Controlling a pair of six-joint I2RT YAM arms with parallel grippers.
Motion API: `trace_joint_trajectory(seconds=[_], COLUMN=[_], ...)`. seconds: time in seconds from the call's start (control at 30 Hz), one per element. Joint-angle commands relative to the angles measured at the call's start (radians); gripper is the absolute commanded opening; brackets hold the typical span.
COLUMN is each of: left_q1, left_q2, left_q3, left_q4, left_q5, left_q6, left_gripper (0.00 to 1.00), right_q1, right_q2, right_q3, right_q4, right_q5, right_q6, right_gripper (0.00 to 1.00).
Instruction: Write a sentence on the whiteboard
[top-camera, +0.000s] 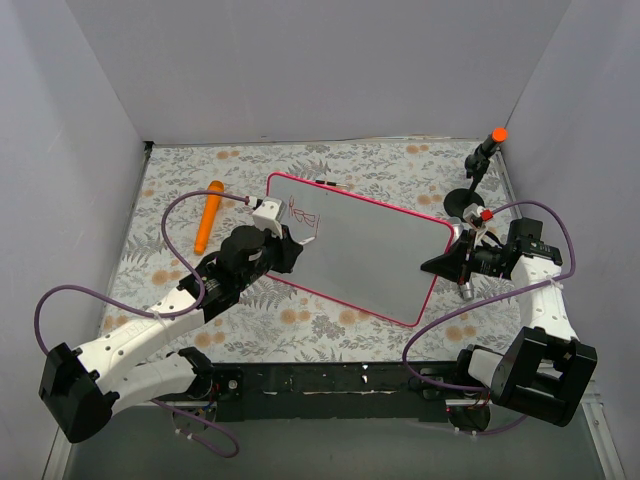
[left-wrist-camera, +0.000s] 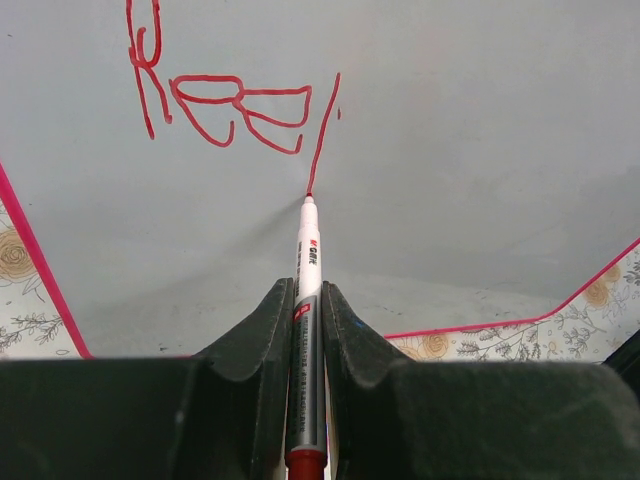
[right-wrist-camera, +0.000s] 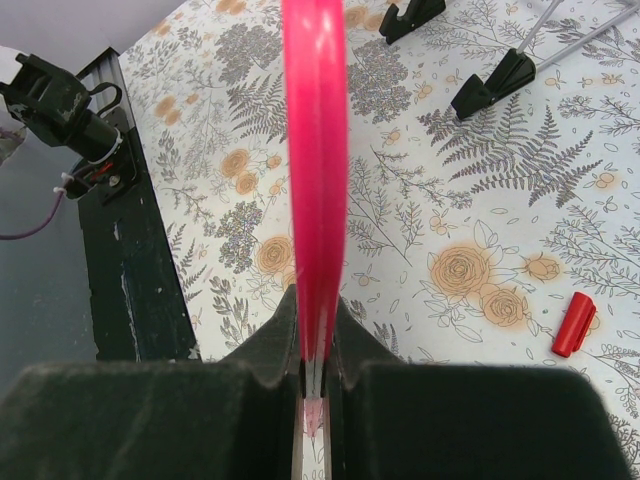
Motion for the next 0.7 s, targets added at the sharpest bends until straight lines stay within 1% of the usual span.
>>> trace_joint_trajectory(seconds=[0.0,0.23,0.47,0.67], left_q1=[-0.003,0.001,0.015,0.018], left_q2=[-0.029,-0.056,0.012,0.027], left_q3=[0.020,0.083,0.126,0.124], left_q4=[0.003,0.052,0.075,0.078], left_q5=[0.011,-0.012,-0.003,-0.002], left_q6=[-0.006,0.001,0.018,0.016], left_gripper=[0.00,0.00,0.00,0.00], right_q1=[0.004,0.004,0.004,0.004], right_q2=[-0.011,-0.012,-0.015,-0.014], right_q3=[0.017,0.017,0.017,0.018], right_q4=[0.050,0.048,0.050,0.048], right_q5=[0.116,0.116,0.118,0.116], right_q6=[-0.067,-0.069,-0.069,-0.070], right_gripper=[0.01,0.01,0.01,0.01])
